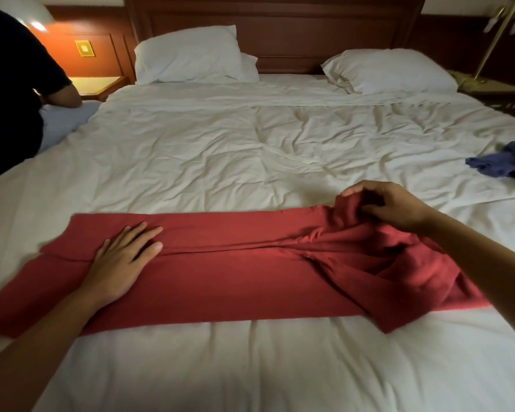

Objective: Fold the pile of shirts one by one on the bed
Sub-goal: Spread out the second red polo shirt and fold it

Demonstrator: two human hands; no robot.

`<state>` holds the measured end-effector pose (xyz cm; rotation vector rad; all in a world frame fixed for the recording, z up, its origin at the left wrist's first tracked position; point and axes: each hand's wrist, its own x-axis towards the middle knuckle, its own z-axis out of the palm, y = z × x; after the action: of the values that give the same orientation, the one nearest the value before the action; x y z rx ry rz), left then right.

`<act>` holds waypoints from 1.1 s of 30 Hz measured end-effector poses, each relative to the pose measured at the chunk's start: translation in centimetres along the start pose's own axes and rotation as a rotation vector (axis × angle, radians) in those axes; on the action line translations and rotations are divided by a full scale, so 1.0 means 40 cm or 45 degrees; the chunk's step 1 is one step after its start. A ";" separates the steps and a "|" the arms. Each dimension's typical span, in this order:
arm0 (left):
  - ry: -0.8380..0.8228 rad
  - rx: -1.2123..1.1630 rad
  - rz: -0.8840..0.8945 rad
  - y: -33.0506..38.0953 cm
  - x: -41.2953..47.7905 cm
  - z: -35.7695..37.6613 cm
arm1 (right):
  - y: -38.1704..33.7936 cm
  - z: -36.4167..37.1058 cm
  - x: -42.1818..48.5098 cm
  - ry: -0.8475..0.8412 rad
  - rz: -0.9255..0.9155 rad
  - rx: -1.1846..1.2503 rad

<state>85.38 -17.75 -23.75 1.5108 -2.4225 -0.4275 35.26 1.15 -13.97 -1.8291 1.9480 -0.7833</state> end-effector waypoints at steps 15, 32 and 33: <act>-0.001 0.020 -0.023 0.004 -0.005 -0.001 | 0.097 0.079 -0.013 0.373 0.573 -0.703; -0.113 0.103 -0.069 0.009 -0.008 -0.016 | -0.062 0.165 -0.078 0.026 -0.108 -0.303; -0.119 0.111 -0.085 0.006 -0.007 -0.018 | -0.065 0.161 -0.089 -0.015 -0.043 -0.284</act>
<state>85.56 -17.48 -23.02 1.6470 -2.4973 -0.4194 41.57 3.64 -17.83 -1.9914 2.0733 -0.5834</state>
